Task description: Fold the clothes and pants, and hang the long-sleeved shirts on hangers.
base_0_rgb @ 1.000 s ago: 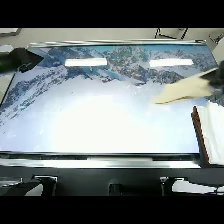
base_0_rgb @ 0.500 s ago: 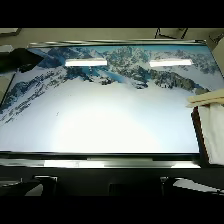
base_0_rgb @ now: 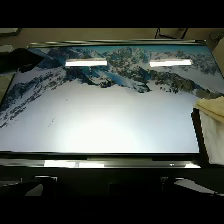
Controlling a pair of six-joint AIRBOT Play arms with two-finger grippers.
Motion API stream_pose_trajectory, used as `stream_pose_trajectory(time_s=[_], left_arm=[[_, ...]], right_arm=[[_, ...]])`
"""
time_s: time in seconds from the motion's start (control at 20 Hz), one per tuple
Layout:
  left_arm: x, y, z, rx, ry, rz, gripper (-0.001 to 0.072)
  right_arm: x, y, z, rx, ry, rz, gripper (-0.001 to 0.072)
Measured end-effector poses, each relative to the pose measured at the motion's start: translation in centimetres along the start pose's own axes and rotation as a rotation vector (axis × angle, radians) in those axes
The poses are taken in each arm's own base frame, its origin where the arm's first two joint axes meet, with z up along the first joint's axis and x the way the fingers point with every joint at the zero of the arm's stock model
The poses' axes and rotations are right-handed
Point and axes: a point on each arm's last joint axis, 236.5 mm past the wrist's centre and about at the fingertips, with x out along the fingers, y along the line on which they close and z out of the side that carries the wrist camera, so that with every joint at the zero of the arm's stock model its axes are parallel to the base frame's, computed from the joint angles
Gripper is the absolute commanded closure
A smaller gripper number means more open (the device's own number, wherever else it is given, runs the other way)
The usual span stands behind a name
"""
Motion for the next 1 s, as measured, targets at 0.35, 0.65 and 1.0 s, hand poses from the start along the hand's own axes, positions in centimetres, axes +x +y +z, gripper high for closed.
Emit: stream_pose_trajectory(time_s=[0.35,0.65,1.0], left_arm=[[0.0,-0.1,0.0,-0.002,0.000,-0.003,0.0683],[0.0,-0.5,0.1,-0.011,-0.002,-0.020,0.0683],[-0.5,-0.9,1.8,-0.004,-0.065,-0.025,0.0685]], right_arm=[[6.6,-10.8,-6.1,0.140,0.177,-0.285,0.0677],[10.9,-15.2,-9.4,0.155,0.257,-0.366,0.0244],[6.4,-10.2,-1.1,-0.044,-0.040,-0.260,0.0022]])
